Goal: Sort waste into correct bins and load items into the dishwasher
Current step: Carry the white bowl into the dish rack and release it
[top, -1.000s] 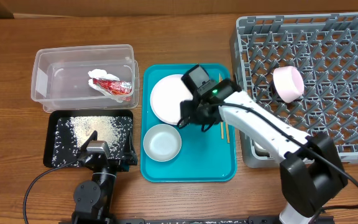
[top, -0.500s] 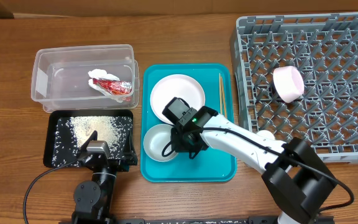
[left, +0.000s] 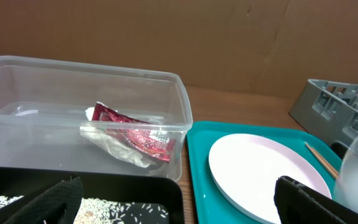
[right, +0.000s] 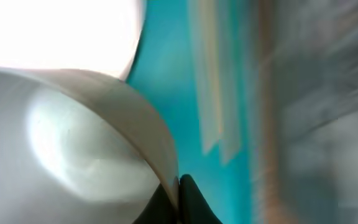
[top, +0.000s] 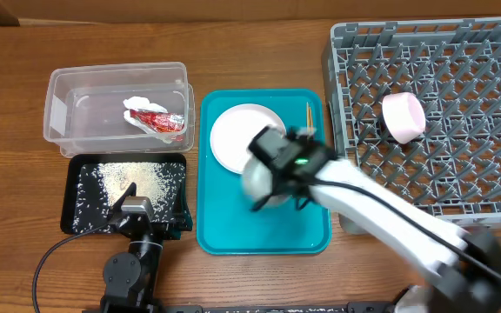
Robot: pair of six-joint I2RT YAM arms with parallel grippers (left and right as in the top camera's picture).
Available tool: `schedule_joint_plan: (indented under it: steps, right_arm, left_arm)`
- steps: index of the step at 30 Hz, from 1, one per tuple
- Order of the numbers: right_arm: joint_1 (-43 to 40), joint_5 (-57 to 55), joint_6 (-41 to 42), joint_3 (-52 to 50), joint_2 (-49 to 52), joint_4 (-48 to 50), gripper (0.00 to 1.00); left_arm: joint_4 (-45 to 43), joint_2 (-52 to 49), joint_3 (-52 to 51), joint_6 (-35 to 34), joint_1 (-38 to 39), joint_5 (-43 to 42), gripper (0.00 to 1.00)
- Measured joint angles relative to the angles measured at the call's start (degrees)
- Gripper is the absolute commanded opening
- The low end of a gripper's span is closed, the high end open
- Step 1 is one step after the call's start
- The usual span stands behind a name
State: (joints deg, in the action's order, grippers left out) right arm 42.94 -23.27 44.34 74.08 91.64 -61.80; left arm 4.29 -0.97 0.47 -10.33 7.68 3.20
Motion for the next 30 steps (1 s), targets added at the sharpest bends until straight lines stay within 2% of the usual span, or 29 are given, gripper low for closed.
schedule_joint_plan:
  steps: [6, 10, 16, 19, 24, 30]
  right_arm:
    - [-9.07, -32.17, -0.11, 2.4, -13.31, 2.78, 0.04]
    - [-18.86, -43.23, -1.57, 2.54, -13.62, 3.67, 0.04]
    - [-34.07, -47.04, -3.26, 2.51, -7.23, 3.8, 0.04]
    - [-38.99, -46.6, -3.65, 2.51, -3.69, 4.17, 0.04]
    - [-44.15, -46.07, -5.75, 2.51, 2.32, 7.8, 0.04]
    - [-46.45, -45.97, -12.61, 2.51, 8.44, 14.75, 0.04]
  left_arm:
    - [0.0, 0.0, 0.0, 0.0, 0.0, -0.02, 1.0]
    - [0.02, 0.0, 0.0, 0.0, 0.0, 0.0, 1.0]
    - [0.02, 0.0, 0.0, 0.0, 0.0, -0.02, 1.0]
    - [0.02, 0.0, 0.0, 0.0, 0.0, -0.02, 1.0]
    - [0.02, 0.0, 0.0, 0.0, 0.0, -0.02, 1.0]
    - [0.02, 0.0, 0.0, 0.0, 0.0, -0.02, 1.0]
